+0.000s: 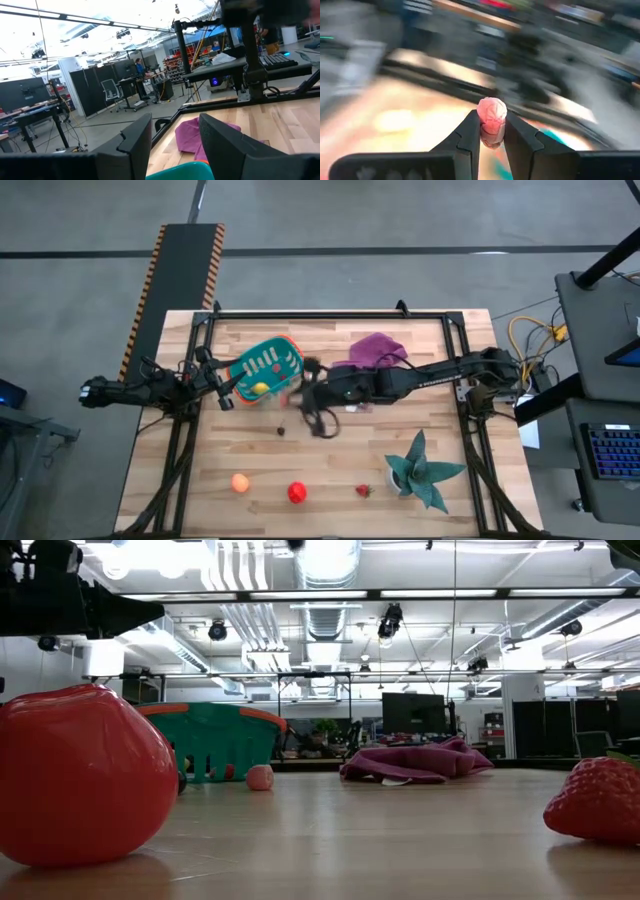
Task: Pick and placing Produce into tupperware
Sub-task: Put the pink peach into the blue basket
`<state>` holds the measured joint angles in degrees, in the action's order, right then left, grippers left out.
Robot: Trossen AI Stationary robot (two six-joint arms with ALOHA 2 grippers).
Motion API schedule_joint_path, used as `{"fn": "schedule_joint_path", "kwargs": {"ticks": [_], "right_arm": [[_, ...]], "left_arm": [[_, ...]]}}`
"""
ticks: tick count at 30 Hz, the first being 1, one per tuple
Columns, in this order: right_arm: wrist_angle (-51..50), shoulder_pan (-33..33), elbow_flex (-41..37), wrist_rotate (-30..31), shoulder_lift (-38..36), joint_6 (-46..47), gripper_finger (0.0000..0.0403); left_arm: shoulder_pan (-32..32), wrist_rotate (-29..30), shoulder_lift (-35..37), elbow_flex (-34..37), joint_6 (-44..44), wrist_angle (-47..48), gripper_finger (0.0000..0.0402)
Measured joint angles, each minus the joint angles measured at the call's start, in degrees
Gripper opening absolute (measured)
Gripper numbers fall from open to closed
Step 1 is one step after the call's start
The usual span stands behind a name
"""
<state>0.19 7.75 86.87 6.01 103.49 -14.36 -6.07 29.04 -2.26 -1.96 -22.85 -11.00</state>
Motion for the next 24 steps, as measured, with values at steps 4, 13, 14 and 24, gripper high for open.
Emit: {"fn": "schedule_joint_path", "kwargs": {"ticks": [4,13,14,24], "right_arm": [[-2.6,-0.1,0.0,25.1,0.1,6.9,0.0063],[-9.7,-2.1,0.0,28.6,0.2,8.4,0.0063],[-9.7,-2.5,0.0,26.6,0.2,8.6,0.0063],[-12.3,-12.8,0.0,1.9,2.0,19.1,0.0046]], "left_arm": [[0.0,0.0,0.0,0.0,0.0,0.0,0.0151],[0.0,0.0,0.0,0.0,0.0,0.0,0.0151],[0.0,0.0,0.0,0.0,0.0,0.0,0.0151],[0.0,0.0,0.0,0.0,0.0,0.0,0.0151]]}}
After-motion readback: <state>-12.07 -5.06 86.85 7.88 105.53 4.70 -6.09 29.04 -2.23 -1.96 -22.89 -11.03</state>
